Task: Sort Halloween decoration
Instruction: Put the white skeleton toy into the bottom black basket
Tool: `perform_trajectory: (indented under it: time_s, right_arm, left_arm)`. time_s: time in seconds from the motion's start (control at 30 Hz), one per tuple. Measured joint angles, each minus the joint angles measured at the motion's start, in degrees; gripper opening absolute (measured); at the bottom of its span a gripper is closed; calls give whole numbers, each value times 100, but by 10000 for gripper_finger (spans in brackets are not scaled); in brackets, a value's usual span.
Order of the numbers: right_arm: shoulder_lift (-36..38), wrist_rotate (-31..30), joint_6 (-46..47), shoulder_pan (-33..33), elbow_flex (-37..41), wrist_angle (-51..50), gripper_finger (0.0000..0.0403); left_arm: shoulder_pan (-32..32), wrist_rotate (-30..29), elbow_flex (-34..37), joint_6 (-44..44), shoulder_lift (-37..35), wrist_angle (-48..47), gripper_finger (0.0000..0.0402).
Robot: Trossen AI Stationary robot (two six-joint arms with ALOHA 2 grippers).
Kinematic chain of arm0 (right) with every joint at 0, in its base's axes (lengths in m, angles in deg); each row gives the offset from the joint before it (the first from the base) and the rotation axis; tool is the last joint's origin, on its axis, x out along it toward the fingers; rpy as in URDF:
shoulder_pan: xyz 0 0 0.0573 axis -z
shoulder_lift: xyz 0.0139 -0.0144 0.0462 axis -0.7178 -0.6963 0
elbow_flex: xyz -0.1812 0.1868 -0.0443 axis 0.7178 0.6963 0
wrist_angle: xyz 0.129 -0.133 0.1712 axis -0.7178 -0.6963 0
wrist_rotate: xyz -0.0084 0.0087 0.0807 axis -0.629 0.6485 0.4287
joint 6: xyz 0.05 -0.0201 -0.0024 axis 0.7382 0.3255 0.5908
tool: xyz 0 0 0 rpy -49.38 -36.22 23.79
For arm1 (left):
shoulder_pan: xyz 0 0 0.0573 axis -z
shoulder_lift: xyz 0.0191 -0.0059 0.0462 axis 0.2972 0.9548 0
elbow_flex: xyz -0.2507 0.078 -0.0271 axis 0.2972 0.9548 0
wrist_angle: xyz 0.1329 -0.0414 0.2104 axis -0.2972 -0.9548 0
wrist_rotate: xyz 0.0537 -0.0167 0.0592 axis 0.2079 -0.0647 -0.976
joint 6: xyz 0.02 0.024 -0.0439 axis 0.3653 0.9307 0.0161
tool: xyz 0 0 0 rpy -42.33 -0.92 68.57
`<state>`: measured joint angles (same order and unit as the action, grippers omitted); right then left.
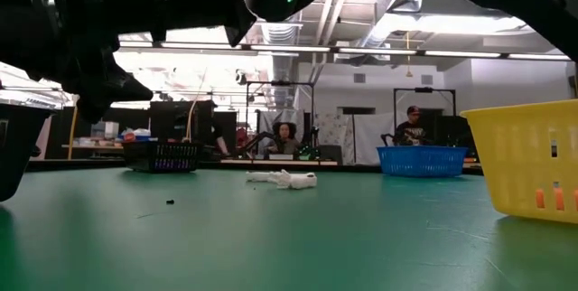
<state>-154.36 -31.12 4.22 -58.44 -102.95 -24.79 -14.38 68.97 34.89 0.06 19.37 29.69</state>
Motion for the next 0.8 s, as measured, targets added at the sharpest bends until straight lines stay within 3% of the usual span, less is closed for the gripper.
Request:
perform_trajectory:
  time_s: [0.17, 0.37, 0.63, 0.8]
  right_arm:
    - [263, 109, 752, 178, 7, -801, 190]
    - [1494, 45, -592, 427, -4, -3563, 159]
    - [3367, -1365, -1896, 682, 6, -7681, 130]
    - [4607, -1708, -1842, 888, 676, -8350, 121]
  left_arm:
    - [0, -2, 0, 0, 1, 0, 0]
    - [1, -1, 4, -129, 0, 26, 0]
    - [1, 136, 15, -343, -3, 79, 0]
    - [1, 108, 15, -348, 0, 74, 0]
